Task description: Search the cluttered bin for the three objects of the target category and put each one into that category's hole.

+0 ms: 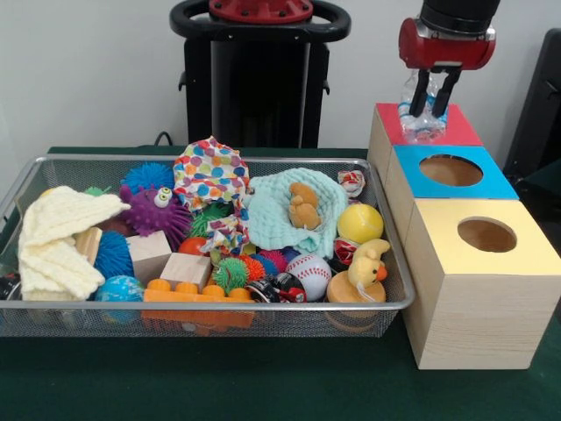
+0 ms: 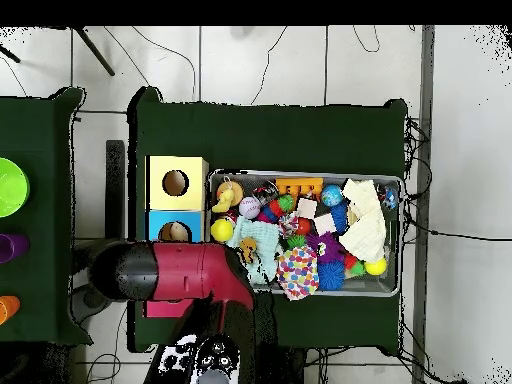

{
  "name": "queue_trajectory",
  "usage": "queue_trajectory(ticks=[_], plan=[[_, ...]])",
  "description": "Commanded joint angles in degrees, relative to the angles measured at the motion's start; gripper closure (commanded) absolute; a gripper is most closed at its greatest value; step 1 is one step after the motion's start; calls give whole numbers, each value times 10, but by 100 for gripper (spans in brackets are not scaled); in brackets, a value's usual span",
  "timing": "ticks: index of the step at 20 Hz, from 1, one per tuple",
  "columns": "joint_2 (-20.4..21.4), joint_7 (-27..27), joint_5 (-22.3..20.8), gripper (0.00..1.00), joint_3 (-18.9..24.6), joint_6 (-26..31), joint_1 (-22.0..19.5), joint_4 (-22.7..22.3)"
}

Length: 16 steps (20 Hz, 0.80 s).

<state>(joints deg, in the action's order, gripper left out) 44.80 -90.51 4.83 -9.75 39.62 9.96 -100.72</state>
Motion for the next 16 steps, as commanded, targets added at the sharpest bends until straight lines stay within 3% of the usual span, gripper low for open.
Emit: queue_trajectory(ticks=[1, 16], plan=[[-22, -152, 21, 100, 5, -9, 4, 33], [-34, -158, 32, 100, -2, -4, 15, 46]])
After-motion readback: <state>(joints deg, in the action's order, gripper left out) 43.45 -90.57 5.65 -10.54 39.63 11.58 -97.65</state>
